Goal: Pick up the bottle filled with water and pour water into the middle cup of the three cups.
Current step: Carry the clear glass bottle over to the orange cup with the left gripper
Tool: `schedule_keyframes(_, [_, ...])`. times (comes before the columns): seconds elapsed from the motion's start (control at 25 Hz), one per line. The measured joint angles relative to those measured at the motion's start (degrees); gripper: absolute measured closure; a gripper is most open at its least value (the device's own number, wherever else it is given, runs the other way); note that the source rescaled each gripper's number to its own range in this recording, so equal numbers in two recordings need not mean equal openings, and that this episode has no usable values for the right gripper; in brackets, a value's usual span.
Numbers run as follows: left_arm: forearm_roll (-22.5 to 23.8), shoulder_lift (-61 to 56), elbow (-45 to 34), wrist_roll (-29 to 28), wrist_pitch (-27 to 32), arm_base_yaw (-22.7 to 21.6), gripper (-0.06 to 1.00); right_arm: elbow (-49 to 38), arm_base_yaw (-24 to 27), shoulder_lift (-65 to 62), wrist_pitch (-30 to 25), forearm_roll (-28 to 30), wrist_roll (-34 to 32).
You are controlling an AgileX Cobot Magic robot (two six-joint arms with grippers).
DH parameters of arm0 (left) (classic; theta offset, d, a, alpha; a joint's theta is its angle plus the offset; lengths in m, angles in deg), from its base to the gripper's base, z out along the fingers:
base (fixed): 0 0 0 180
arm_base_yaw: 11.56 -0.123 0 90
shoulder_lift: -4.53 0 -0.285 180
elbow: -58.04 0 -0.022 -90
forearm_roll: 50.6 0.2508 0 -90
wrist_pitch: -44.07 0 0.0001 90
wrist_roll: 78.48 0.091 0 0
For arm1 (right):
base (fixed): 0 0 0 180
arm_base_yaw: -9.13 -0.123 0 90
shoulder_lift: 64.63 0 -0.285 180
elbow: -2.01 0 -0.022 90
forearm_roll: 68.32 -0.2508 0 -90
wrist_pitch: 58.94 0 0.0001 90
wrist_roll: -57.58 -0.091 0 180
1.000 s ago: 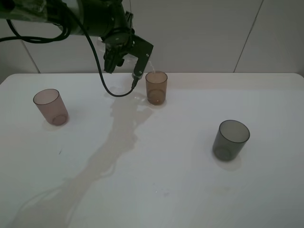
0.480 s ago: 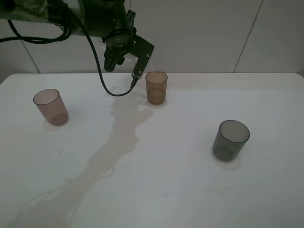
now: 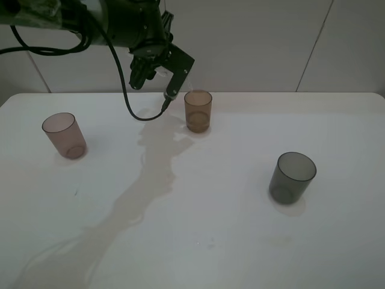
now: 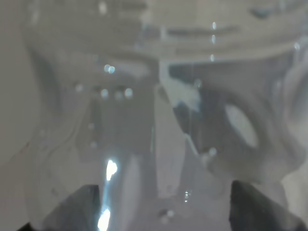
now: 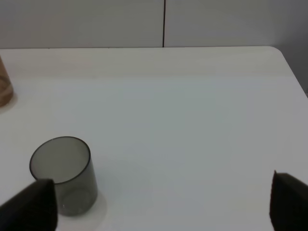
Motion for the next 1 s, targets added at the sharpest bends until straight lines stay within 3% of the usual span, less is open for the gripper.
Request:
schedule_keyframes(0.72, [1.3,0.0,0.0,3.2,-3.1,0.7,0.93,0.0,0.0,0.0,0.0,0.0,0.0])
schedule_keyframes(1.0, [4.9,0.0,0.0,3.7,-3.1,1.0,0.93,0.0,0.0,0.0,0.0,0.0,0.0])
